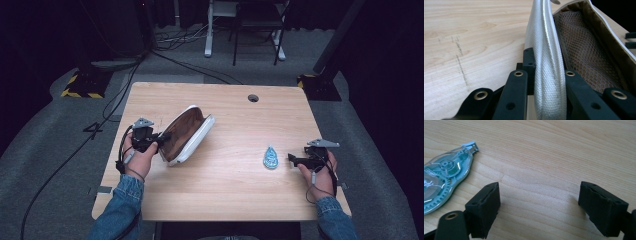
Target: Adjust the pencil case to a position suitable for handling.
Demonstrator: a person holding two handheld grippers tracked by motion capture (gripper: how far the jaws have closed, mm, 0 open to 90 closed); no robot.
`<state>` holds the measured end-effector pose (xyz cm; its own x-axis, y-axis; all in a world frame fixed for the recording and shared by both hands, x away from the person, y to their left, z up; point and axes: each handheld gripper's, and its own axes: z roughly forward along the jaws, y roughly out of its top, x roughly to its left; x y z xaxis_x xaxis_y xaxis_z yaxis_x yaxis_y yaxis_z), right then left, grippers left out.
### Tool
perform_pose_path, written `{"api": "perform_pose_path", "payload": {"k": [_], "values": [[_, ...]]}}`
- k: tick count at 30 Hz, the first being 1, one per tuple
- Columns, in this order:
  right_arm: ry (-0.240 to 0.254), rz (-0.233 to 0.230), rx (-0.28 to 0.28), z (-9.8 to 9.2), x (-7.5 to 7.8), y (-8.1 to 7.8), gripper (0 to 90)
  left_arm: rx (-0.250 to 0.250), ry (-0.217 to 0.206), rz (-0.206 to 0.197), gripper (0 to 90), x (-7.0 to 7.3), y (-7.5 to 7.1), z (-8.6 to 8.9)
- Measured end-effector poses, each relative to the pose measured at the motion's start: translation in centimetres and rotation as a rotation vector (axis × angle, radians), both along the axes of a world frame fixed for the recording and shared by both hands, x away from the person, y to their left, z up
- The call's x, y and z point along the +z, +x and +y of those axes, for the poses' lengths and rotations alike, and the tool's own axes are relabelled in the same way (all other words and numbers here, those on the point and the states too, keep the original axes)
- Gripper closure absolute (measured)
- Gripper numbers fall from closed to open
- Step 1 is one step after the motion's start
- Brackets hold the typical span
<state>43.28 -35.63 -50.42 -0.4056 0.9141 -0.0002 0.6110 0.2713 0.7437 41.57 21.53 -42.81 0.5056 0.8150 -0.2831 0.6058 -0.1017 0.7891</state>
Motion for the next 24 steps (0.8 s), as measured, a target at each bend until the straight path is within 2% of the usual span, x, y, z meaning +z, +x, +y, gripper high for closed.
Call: {"api": "perform_pose_path", "payload": {"k": [2,13,24], "values": [[0.000,0.000,0.000,0.0,0.0,0.0,18.0,-0.014,0.001,0.006,81.4,0.2,-0.4,-0.2],[0.000,0.000,0.001,0.0,0.0,0.0,17.9,-0.085,0.019,-0.014,81.4,1.1,-2.2,-1.8],[0.000,0.001,0.002,0.0,0.0,0.0,17.9,-0.192,0.009,-0.017,81.3,1.9,-3.7,-4.4]]}}
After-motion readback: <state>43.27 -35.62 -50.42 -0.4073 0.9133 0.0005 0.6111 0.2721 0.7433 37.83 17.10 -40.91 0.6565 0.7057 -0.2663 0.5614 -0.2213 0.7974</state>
